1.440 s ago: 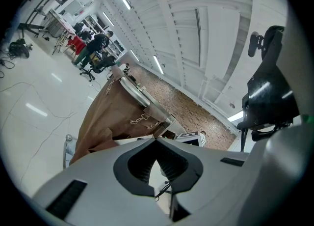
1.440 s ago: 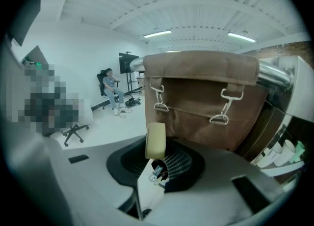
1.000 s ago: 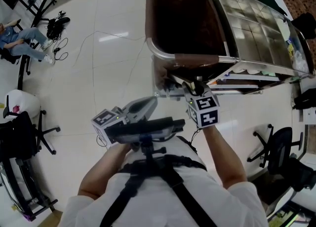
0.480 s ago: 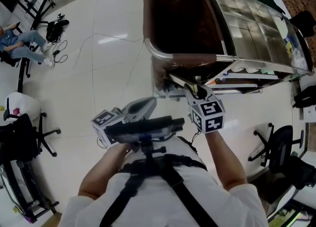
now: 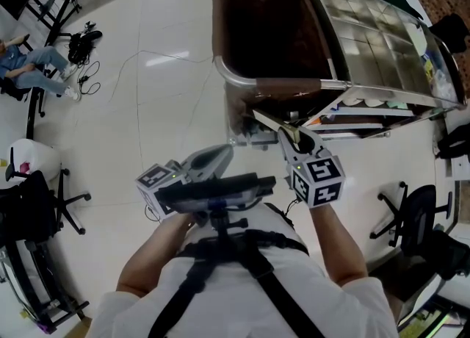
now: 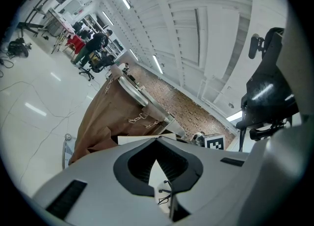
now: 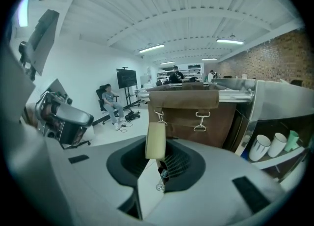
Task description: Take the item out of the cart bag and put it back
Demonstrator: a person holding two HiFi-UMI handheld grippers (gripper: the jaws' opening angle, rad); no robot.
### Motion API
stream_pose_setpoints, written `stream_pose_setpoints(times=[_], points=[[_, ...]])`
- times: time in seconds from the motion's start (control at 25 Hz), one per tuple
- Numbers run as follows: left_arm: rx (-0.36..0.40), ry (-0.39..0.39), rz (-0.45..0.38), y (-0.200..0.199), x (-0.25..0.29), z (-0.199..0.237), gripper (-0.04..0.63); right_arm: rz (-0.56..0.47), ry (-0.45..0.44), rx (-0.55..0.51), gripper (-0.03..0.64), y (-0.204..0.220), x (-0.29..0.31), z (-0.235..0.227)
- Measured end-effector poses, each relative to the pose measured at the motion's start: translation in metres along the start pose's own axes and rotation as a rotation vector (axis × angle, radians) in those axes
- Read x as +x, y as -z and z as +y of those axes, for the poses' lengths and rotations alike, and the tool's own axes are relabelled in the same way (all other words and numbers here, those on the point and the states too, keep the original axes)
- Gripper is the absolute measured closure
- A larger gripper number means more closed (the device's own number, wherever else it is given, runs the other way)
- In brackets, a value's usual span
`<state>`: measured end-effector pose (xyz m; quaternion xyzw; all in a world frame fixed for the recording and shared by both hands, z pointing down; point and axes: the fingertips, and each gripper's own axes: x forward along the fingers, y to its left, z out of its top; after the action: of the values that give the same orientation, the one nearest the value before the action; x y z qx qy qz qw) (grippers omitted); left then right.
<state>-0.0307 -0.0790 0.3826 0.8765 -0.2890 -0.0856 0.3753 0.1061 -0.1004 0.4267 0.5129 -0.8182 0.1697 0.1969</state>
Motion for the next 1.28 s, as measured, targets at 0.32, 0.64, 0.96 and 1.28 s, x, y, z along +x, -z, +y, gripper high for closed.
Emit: stream_pose_setpoints(times=[0.32,0.64,0.96,1.28], points=[[-0.003,-0.003,0.002,-0.001,-0.001,0.002,0.595,-0.016,0.013,0.015,0.541,-0.002,-0.012,0.001],[-0.006,-0.01,-0.015,-0.003,-0.001,0.004,0.595,-0.027,0.015,0.026,0.541,-0.004,-0.02,0.001],[-0.001,-0.012,-0.015,-0.006,0.0,0.003,0.595,-0.046,0.019,0.025,0.541,-0.012,-0.039,-0.001],[0.0,-0.003,0.009,-0.002,0.004,0.003,0.595,-0.051,0.017,0.031,0.541,-0.013,-0.046,-0.001]])
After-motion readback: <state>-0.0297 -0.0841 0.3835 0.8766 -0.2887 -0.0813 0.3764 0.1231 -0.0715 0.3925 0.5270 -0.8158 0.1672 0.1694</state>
